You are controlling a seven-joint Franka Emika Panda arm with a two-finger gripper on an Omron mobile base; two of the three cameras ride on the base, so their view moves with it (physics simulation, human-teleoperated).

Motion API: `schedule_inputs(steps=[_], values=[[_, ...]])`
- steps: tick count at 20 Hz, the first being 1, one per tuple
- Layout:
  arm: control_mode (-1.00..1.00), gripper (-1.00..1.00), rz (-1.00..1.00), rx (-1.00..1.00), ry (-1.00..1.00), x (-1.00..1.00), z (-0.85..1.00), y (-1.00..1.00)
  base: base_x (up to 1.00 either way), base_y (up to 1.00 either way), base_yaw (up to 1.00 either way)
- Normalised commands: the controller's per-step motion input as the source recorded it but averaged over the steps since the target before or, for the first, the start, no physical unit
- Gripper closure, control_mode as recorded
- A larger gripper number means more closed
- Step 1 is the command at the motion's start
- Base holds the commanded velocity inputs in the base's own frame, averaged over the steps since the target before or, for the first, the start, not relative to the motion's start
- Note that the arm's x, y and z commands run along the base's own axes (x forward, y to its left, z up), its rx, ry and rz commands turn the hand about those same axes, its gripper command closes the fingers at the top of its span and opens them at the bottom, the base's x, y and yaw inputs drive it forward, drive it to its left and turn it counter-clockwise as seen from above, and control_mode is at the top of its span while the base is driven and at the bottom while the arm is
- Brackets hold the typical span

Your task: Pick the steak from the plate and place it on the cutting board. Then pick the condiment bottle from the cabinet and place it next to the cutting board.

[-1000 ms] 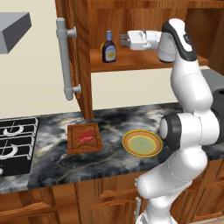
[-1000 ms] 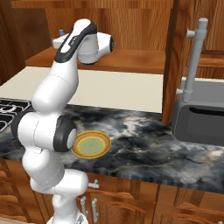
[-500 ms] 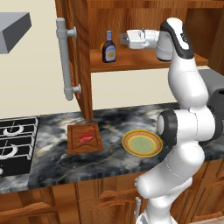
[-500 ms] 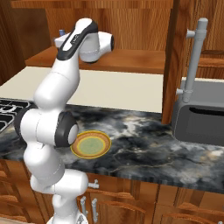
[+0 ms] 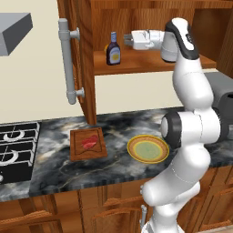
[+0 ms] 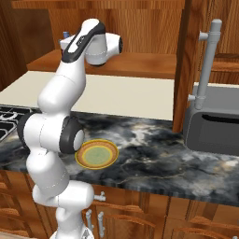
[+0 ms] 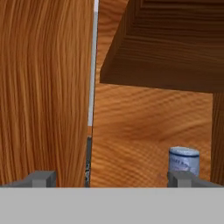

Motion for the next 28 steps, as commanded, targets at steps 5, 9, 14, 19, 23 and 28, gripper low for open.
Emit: schedule_inputs(steps=[5,9,14,19,23,28], values=[[-1.00,-1.00,-0.02,0.00,0.00,0.13,-0.01,0.00,0.00,0.00,0.00],[-1.00,-1.00,-0.02,0.00,0.00,0.14,-0.08,0.00,0.00,0.00,0.00],[-1.00,-1.00,-0.01,0.00,0.00,0.12,-0.12,0.00,0.00,0.00,0.00],[-1.00,-1.00,-0.02,0.00,0.00,0.13,-0.02,0.00,0.00,0.00,0.00],[-1.00,-1.00,-0.02,0.00,0.00,0.09,0.00,0.00,0.00,0.00,0.00],[-1.00,-1.00,-0.01,0.00,0.00,0.07,0.00,0.07,0.00,0.00,0.00]])
